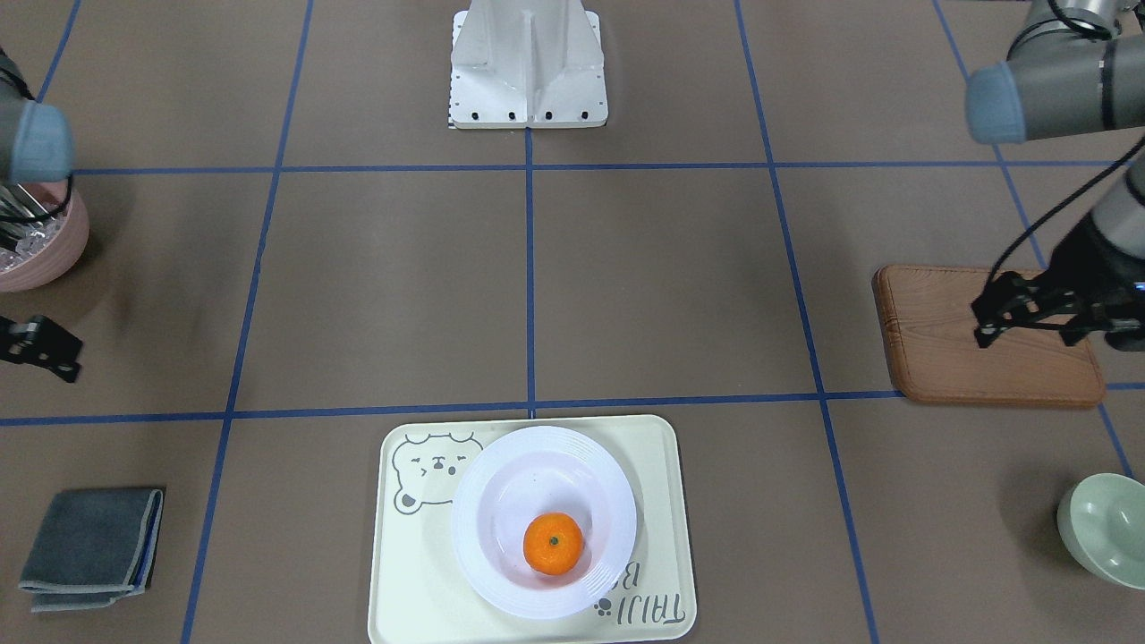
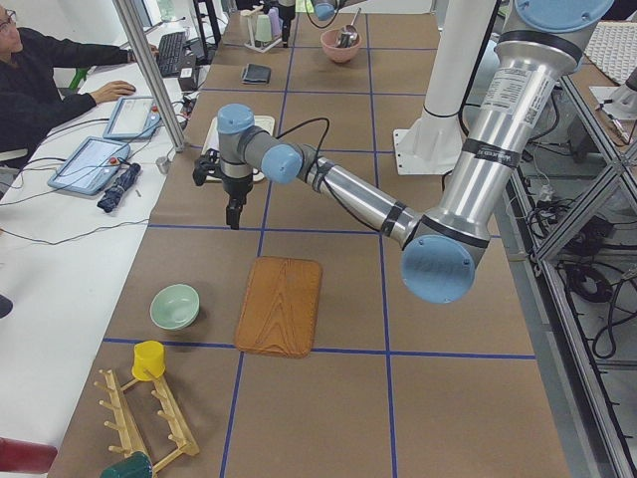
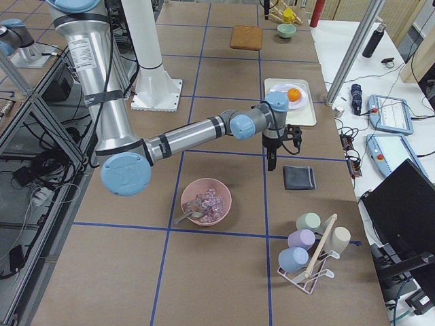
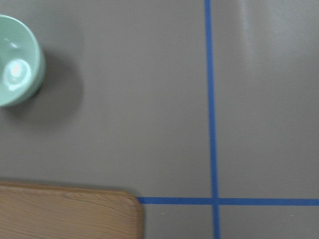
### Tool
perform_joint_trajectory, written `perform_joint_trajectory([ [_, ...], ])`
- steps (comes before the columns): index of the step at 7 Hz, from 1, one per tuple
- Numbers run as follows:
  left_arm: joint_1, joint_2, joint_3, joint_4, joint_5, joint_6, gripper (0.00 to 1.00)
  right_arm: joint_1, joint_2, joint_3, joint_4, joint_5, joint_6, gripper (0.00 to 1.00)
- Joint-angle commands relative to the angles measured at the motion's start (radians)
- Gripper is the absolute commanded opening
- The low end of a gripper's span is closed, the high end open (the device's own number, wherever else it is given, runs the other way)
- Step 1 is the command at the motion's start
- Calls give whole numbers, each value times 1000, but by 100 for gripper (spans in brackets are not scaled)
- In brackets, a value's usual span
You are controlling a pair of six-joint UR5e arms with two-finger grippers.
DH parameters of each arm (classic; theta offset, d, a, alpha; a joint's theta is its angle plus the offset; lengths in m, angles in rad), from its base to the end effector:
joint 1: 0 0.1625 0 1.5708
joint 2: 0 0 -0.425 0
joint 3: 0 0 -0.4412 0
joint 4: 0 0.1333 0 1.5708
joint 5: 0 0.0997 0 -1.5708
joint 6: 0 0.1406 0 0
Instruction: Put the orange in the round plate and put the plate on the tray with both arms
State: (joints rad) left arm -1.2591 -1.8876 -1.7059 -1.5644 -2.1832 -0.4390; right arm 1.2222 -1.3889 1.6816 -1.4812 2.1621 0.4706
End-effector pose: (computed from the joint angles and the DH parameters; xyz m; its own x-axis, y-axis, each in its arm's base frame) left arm 0.1552 -0.6527 0.4345 0.7539 0.0755 -0.6527 0.0482 0.9843 0.1696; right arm -0.1654 -0.6159 0.5243 0.7759 -0.0316 0.6301 -0.0391 0.9944 0.0980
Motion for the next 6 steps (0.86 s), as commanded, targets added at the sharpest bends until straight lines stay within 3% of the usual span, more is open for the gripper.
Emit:
perform_joint_trajectory([
  [1,-202,94,70,47,-99,365,99,201,-177,3,-7,27,-435,100],
  [3,-282,161,156,34,-115,419,99,270,-226,-6,-20,33,-475,100],
  [6,-307,280,163,-48,-113,441,99,287,-272,-5,-19,100,-461,100],
])
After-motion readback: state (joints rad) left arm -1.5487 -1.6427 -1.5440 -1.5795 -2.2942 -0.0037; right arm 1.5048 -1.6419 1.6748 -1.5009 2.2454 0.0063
